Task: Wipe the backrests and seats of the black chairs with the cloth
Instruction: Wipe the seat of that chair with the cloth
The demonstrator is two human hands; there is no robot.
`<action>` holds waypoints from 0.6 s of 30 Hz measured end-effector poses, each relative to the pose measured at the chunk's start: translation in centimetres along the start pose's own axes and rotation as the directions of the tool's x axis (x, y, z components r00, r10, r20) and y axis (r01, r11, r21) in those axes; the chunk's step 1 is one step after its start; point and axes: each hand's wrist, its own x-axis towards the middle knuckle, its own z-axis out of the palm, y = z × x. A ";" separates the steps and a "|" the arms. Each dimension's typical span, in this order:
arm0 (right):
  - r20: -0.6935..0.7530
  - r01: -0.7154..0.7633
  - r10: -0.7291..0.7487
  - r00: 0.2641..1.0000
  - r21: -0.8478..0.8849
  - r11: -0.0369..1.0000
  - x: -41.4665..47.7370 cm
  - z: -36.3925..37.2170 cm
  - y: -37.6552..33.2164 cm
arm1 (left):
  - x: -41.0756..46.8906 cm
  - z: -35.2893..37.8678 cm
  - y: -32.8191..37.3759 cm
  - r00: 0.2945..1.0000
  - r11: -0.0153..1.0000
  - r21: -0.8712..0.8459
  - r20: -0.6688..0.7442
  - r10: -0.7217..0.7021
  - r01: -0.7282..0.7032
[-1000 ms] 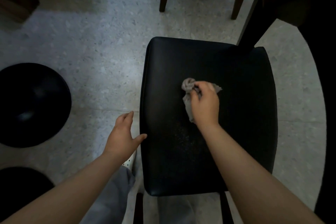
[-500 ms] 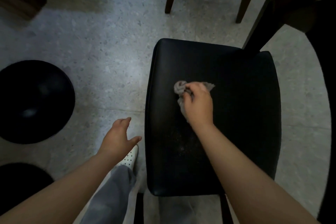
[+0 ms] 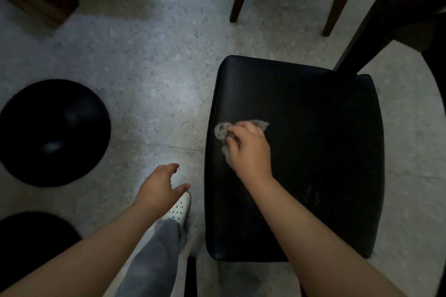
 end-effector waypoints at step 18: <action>-0.081 0.000 -0.014 0.997 -0.173 0.985 5.3 2.7 -2.4 | -0.8 -0.2 -4.4 0.996 0.995 -0.059 -0.025 -0.084 0.083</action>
